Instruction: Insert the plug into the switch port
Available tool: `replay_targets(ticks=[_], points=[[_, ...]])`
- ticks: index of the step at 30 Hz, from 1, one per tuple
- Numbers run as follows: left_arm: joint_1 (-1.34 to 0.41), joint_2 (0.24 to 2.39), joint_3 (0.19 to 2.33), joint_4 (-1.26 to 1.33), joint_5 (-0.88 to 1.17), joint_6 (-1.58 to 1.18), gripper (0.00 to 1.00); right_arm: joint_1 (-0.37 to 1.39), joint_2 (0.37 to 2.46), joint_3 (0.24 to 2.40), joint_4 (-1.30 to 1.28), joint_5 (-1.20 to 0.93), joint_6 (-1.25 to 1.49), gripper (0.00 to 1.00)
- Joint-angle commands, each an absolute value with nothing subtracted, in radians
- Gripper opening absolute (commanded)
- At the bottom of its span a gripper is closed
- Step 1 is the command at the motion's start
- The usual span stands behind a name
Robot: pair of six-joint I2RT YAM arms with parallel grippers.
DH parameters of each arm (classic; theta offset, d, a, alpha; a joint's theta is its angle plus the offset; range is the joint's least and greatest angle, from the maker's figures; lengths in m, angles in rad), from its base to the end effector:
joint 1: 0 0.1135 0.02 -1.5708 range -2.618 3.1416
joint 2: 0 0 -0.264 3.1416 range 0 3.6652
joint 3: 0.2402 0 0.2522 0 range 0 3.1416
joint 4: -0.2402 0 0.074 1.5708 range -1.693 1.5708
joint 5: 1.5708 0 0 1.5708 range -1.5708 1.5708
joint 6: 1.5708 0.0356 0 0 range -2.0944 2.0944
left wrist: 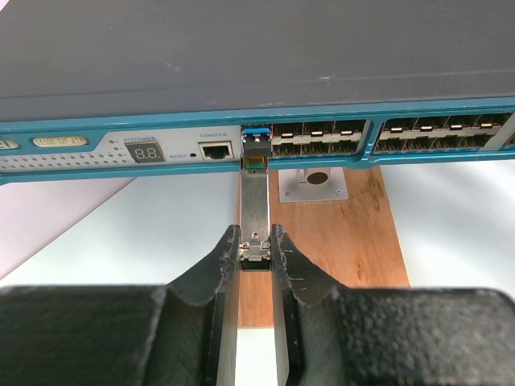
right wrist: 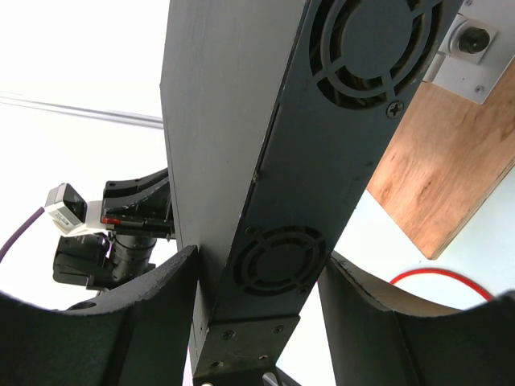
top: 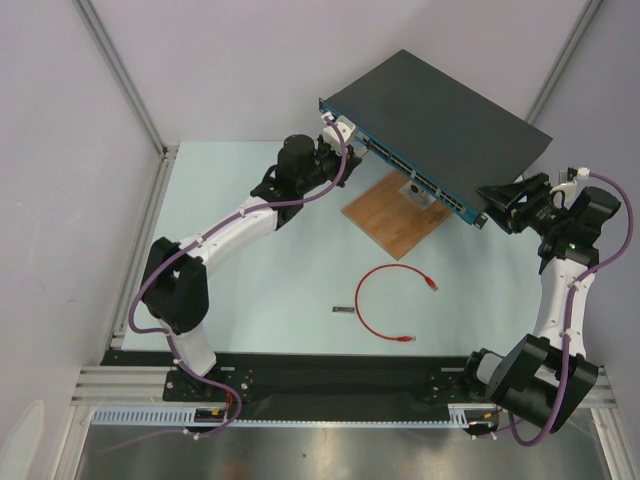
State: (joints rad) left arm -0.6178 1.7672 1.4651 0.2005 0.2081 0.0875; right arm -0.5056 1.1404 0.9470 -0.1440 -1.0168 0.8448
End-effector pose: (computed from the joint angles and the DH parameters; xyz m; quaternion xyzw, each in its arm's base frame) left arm 0.3475 -0.2559 0.3458 0.3203 0.6686 -0.2491 0.6232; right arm 0.2328 -0.0942 0.3345 0.2257 0.7322 0.4767 0.4309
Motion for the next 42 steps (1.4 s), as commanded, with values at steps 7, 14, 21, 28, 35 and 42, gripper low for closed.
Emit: replay_targets(ticks=[7,14,21,28,35,42], points=[[-0.657,1.729,1.496,0.265,0.233,0.089,0.00,-0.451,1.161,0.973,-0.025,-0.971,0.798,0.00],[-0.657,1.720,1.503,0.265,0.236,0.101,0.00,-0.451,1.164,0.979,-0.031,-0.973,0.784,0.00],[-0.657,1.726,1.523,0.262,0.232,0.109,0.00,-0.449,1.170,0.986,-0.043,-0.973,0.770,0.00],[-0.652,1.718,1.528,0.255,0.233,0.113,0.00,-0.453,1.178,0.989,-0.051,-0.974,0.759,0.00],[-0.638,1.698,1.491,0.255,0.265,0.147,0.00,-0.488,1.198,0.997,-0.045,-1.011,0.784,0.00],[-0.632,1.697,1.483,0.252,0.307,0.172,0.00,-0.495,1.209,1.003,-0.015,-1.014,0.808,0.00]])
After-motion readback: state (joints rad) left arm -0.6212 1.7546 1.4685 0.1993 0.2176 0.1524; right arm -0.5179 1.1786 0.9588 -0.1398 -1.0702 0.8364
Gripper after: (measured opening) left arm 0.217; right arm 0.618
